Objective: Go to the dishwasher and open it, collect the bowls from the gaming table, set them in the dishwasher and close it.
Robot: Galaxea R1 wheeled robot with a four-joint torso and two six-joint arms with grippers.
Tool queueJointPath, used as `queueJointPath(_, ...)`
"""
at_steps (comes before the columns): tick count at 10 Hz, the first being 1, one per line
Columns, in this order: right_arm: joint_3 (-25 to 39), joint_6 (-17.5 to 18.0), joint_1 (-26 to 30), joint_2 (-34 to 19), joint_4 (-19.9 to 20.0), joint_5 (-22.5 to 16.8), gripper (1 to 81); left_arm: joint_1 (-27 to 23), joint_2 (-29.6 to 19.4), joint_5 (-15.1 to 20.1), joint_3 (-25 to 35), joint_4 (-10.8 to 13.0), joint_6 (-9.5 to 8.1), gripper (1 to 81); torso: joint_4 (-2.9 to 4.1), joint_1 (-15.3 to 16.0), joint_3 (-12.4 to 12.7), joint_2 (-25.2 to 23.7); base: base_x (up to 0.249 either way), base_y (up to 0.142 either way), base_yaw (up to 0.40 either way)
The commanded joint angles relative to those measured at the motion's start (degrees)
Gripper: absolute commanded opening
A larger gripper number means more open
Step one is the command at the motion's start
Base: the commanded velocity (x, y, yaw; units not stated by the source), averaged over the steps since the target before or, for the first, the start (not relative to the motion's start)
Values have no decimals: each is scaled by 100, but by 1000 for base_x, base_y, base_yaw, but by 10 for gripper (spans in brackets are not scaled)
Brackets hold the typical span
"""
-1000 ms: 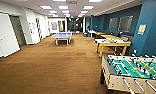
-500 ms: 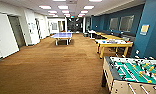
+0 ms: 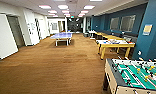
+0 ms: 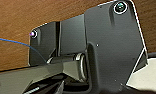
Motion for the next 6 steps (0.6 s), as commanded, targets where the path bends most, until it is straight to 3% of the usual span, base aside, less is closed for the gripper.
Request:
queueJointPath(1, 17, -27, 239, -39, -59, -280, 811, -250, -53, 278, -4, 13, 1, 811, 0, 0, 0, 0, 192, 0, 0)
queueJointPath(6, 8, -27, 221, -39, -59, -280, 811, -250, -35, 278, -4, 21, -7, 811, 0, -1, 0, 0, 141, 0, 0)
